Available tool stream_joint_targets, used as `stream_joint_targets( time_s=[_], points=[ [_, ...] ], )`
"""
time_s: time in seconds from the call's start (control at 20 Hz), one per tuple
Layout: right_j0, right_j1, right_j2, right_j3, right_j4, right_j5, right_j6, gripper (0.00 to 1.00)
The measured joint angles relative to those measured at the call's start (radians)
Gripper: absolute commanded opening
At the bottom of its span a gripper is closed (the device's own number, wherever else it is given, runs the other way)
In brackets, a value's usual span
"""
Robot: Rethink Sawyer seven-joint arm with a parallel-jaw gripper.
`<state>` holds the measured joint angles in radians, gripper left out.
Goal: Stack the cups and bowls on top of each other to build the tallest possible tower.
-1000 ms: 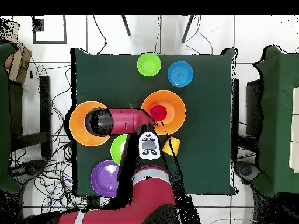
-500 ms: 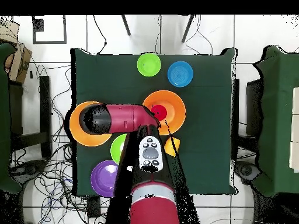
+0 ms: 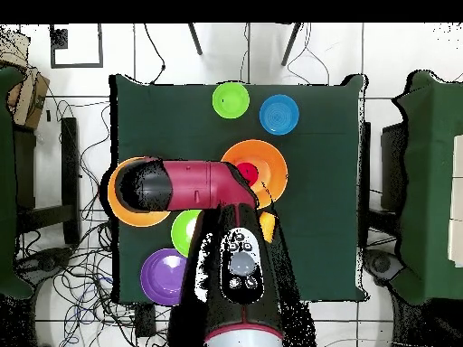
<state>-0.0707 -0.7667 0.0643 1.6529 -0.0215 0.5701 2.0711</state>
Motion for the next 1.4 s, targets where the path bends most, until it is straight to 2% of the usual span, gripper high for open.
stream_joint_targets(
  time_s=[0.45, 1.05, 1.4],
  points=[
    [-0.005, 0.016, 0.001, 0.004, 0.000, -0.009, 0.000, 1.00],
    [-0.005, 0.139, -0.012, 0.001, -0.023, -0.110, 0.000, 1.00],
    [-0.006, 0.194, -0.012, 0.000, -0.039, -0.138, 0.000, 1.00]
  ],
)
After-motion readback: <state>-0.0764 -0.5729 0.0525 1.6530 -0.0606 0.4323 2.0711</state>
